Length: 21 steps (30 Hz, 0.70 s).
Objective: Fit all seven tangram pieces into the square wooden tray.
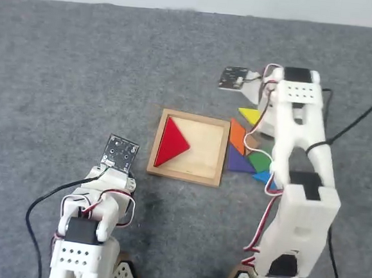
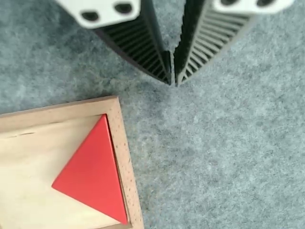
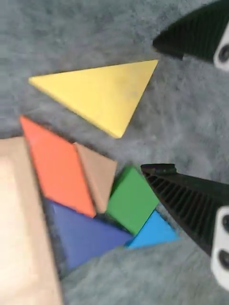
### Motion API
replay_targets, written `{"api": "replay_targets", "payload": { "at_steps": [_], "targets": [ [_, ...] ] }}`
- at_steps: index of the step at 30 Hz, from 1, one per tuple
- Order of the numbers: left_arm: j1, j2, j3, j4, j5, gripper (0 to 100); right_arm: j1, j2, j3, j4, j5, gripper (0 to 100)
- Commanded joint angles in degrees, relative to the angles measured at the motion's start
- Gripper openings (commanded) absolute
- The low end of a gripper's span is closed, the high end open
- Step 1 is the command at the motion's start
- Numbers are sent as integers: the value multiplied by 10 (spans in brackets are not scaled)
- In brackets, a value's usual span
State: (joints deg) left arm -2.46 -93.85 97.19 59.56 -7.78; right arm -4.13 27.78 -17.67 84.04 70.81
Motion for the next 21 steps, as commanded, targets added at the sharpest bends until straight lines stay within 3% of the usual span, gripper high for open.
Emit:
{"api": "replay_targets", "payload": {
  "at_steps": [1, 15, 21],
  "targets": [
    [-2, -7, -4, 3, 4, 13, 7, 7, -40, 5, 47, 396],
    [-2, -7, -4, 3, 4, 13, -5, 102, -40, -128, 58, 395],
    [-2, -7, -4, 3, 4, 13, 3, 121, -46, -124, 56, 394]
  ]
}}
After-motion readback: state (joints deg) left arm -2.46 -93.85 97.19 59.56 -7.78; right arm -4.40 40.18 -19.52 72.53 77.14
